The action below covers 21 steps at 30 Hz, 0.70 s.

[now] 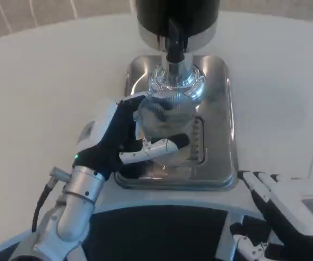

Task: Grasp the cup under the faucet to collect the drink, then remove the cup.

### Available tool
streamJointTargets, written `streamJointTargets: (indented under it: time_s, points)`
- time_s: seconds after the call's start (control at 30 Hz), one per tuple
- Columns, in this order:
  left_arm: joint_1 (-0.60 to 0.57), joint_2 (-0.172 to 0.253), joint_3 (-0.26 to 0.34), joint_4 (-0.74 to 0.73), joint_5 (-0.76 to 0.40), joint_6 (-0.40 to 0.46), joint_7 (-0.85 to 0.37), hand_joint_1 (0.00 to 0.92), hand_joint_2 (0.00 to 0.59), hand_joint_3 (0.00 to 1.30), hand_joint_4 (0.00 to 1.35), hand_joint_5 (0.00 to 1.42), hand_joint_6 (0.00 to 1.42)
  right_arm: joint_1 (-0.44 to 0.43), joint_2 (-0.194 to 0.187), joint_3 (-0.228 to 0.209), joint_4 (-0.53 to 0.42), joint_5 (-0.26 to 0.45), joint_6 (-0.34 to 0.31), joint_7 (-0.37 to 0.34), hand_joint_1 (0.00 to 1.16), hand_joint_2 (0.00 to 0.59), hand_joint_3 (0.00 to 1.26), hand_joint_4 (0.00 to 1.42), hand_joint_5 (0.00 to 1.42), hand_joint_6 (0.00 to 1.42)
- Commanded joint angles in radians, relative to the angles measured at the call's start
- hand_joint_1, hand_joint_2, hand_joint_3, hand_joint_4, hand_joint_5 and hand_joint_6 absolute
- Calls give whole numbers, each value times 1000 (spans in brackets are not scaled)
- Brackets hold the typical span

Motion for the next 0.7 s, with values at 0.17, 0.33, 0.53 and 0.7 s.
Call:
streamJointTargets:
  time_s: [0.17,0.33,0.53,0.7]
  points:
    - [-67,-25,-8,56,5,22,67,540,74,1021,1236,1402,1421,10,-4,-9,15,13,6,10,173,507,0,0,0,0]
    - [-88,-35,-13,84,5,47,76,541,74,1021,1236,1402,1424,7,-5,-11,17,17,9,14,166,510,0,0,0,0]
    - [-96,-39,-12,104,-7,37,68,476,19,922,1032,1290,1379,2,-5,-19,17,19,16,22,159,511,0,0,0,0]
    - [-93,-34,-14,107,-4,21,76,334,34,718,616,1035,1283,-3,-2,-22,25,22,26,21,154,508,0,0,0,0]
